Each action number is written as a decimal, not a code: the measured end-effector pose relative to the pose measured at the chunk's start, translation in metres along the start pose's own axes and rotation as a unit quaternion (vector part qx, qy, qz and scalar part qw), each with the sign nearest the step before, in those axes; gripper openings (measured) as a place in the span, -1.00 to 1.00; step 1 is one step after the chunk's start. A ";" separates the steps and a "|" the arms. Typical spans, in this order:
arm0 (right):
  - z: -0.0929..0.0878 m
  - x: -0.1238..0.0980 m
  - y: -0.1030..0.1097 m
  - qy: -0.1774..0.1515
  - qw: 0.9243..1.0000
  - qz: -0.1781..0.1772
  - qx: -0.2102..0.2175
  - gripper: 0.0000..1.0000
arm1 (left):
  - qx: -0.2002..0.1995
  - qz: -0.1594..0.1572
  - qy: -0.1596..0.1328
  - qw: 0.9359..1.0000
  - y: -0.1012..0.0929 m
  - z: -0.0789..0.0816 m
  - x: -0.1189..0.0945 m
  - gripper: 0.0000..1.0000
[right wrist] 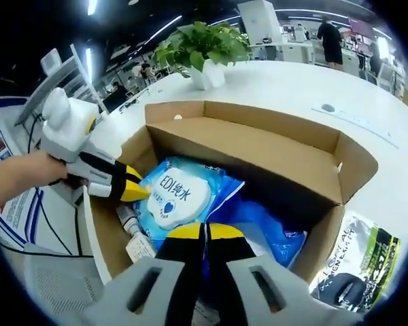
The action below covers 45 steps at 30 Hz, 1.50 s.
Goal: Operate the shoe box by opening the lid, removing the specified soft item, and placing it in the target area until the item is outside and the box remains undamaged.
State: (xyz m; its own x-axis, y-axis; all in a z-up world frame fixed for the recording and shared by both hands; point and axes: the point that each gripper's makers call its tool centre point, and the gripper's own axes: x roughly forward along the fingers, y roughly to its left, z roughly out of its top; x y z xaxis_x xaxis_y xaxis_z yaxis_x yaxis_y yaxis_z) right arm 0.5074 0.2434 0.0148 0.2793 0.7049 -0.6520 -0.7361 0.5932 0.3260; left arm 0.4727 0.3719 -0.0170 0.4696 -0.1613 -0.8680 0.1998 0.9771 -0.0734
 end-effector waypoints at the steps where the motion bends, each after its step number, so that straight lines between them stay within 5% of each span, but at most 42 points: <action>1: 0.000 0.000 0.000 -0.001 1.000 0.000 0.006 -1.00 | 0.011 -0.003 -0.002 1.000 -0.001 0.000 0.001 -0.97; 8: 0.002 -0.001 0.001 -0.012 1.000 0.002 0.017 -1.00 | -0.012 -0.002 -0.008 1.000 -0.001 0.001 0.001 -1.00; 24: 0.013 -0.014 0.004 -0.043 0.999 -0.002 -0.032 -1.00 | -0.017 -0.005 -0.062 0.998 -0.010 0.016 -0.031 -1.00; 45: 0.037 -0.048 0.010 -0.076 0.997 0.009 -0.014 -1.00 | -0.012 -0.005 -0.106 0.994 -0.021 0.043 -0.077 -1.00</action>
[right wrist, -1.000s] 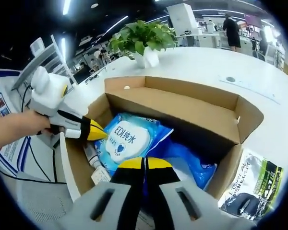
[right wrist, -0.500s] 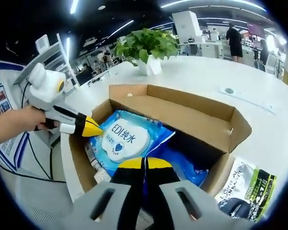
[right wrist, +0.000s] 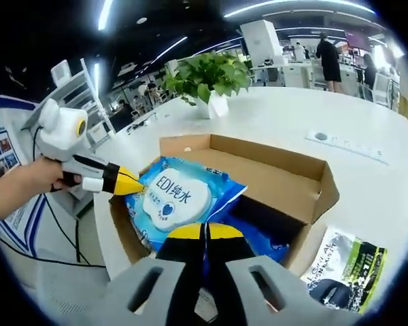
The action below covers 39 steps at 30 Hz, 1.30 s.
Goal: Operate the shoe box by opening the lid, removing the specified soft item, and placing it in the target area until the item is outside and the box remains undamaged.
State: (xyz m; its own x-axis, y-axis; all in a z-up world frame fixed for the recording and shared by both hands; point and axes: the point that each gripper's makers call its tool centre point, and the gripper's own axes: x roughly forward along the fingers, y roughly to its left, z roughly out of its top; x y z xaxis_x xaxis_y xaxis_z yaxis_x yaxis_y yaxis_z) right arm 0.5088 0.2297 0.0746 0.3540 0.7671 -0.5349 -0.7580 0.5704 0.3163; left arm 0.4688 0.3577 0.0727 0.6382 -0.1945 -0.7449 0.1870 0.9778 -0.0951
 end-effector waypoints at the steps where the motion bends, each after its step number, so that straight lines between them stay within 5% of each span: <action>1: 0.001 -0.003 0.000 -0.001 1.000 0.000 0.004 -1.00 | 0.000 -0.001 -0.001 1.000 -0.001 0.002 -0.002 -1.00; 19: 0.003 -0.053 -0.008 -0.002 0.999 -0.013 0.037 -1.00 | 0.008 -0.038 -0.015 0.999 -0.044 0.021 -0.016 -1.00; 39: -0.022 -0.105 -0.046 0.004 0.996 -0.050 0.075 -1.00 | 0.023 -0.080 -0.021 0.996 -0.107 0.033 -0.003 -1.00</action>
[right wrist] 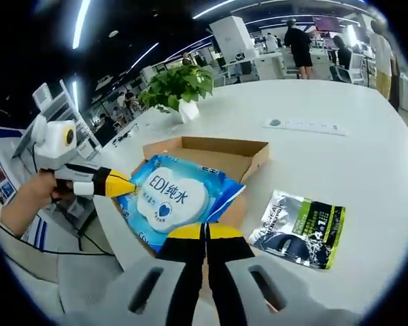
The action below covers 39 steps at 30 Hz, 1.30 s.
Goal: Operate the shoe box by opening the lid, removing the specified soft item, and placing it in the target area until the item is outside and the box remains undamaged.
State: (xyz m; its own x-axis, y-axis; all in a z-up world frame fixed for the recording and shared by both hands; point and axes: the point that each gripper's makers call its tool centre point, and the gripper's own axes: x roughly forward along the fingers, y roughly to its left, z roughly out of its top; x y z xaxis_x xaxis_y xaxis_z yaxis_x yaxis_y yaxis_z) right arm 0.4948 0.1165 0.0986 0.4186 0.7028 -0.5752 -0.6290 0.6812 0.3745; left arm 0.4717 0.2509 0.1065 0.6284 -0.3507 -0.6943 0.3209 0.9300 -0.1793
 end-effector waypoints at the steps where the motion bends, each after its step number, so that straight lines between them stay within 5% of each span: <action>1: -0.001 -0.002 -0.003 0.001 1.000 -0.002 0.003 -1.00 | 0.001 -0.001 0.000 1.000 -0.002 0.000 0.002 -1.00; 18: -0.007 -0.041 -0.052 0.011 0.999 -0.037 0.015 -1.00 | 0.023 -0.038 -0.002 0.999 -0.052 0.017 0.035 -1.00; 39: -0.011 -0.063 -0.100 0.030 0.998 -0.054 0.014 -1.00 | 0.026 -0.054 -0.010 0.998 -0.093 0.030 0.065 -1.00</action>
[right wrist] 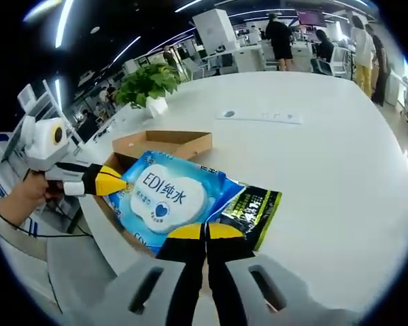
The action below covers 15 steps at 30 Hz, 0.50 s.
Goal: Operate the shoe box by opening the lid, removing the specified soft item, and placing it in the target area until the item is outside and the box remains undamaged.
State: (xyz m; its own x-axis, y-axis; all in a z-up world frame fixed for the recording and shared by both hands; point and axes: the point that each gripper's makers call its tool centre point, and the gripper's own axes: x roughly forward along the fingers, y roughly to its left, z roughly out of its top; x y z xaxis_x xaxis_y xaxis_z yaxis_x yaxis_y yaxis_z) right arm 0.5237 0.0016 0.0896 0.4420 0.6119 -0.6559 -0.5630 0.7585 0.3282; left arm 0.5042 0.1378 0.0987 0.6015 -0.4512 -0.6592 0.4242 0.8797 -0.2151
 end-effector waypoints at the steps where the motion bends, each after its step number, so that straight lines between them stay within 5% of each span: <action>1: -0.001 -0.001 -0.002 0.001 1.000 -0.001 0.000 -1.00 | 0.001 -0.001 0.000 1.000 -0.001 0.000 0.001 -1.00; 15: -0.004 -0.002 -0.033 0.009 1.000 -0.015 -0.001 -1.00 | 0.007 -0.010 -0.001 1.000 -0.016 0.005 0.029 -1.00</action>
State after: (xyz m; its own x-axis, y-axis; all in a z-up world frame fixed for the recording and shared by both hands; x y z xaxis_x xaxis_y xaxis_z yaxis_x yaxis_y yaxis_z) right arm 0.5386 -0.0255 0.0773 0.4464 0.5841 -0.6779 -0.5505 0.7765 0.3066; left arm 0.5182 0.1103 0.0871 0.5946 -0.4689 -0.6532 0.4453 0.8684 -0.2180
